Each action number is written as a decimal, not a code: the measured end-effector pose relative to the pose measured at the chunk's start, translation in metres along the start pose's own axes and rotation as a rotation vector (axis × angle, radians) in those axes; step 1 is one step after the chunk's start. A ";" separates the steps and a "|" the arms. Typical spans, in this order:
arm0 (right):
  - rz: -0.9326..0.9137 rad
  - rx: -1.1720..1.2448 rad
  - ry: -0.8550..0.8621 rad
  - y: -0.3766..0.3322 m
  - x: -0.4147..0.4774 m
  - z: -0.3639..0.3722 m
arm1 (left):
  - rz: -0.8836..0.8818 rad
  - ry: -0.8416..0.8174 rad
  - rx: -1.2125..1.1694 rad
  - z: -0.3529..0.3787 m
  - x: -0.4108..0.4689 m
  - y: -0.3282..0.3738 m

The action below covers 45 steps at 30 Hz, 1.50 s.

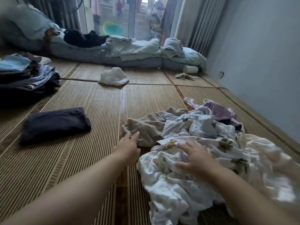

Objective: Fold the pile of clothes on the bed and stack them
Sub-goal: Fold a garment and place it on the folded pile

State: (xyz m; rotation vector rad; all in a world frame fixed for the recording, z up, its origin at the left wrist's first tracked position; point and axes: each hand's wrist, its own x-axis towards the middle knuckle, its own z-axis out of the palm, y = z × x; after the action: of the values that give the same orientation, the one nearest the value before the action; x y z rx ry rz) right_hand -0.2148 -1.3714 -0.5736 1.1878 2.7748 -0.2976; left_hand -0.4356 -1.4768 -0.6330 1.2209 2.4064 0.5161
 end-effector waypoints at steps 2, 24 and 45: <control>-0.009 -0.016 0.009 -0.006 0.005 0.013 | -0.089 0.027 -0.052 0.004 0.012 0.001; -0.191 0.402 0.626 -0.071 0.090 -0.145 | 0.501 0.218 -0.586 -0.212 -0.036 0.048; -0.483 0.669 0.616 -0.168 -0.044 -0.279 | 0.482 0.485 -0.862 -0.347 -0.180 0.097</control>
State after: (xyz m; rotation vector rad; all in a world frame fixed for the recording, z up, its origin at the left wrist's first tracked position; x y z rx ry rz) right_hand -0.3125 -1.4543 -0.2705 0.7369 3.6506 -1.1539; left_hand -0.4446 -1.6220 -0.2574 1.3128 1.7753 1.9276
